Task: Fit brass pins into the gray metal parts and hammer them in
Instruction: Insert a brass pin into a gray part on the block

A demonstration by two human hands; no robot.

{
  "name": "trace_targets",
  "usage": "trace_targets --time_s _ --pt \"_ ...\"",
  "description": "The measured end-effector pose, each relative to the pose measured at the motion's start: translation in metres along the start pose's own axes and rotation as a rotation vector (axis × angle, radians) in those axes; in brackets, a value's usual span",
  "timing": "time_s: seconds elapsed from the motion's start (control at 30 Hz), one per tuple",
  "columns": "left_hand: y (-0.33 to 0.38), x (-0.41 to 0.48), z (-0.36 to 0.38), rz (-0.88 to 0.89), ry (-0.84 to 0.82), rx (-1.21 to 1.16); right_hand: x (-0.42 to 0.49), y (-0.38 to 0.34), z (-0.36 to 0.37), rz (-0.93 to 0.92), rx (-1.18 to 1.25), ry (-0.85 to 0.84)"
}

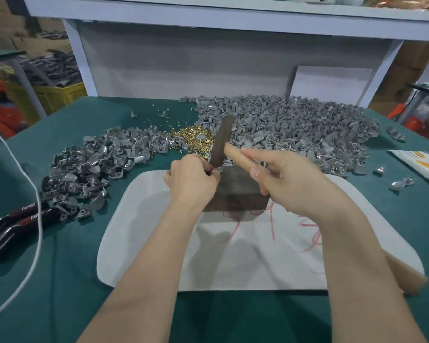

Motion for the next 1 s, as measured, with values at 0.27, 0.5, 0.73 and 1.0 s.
trace_targets --time_s 0.27,0.5,0.73,1.0 --pt "0.002 -0.002 -0.002 0.012 0.014 0.004 0.002 0.007 -0.007 0.073 0.014 0.152" --pt "0.003 -0.002 -0.003 -0.005 -0.013 0.007 -0.002 0.004 -0.004 0.061 -0.034 0.016" --pt "0.003 -0.003 -0.003 0.007 0.006 0.028 -0.001 0.007 -0.003 0.052 -0.033 0.021" --pt "0.006 -0.004 -0.005 0.011 0.001 0.044 0.009 0.024 0.006 0.189 0.092 0.224"
Point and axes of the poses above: each hand's wrist, its own x-axis towards the middle knuckle, its own z-axis out of the palm, y = z × x, the point moved 2 cm from there along x, towards the middle knuckle, and after that the axes turned 14 degrees about -x, right-handed, at the moved point
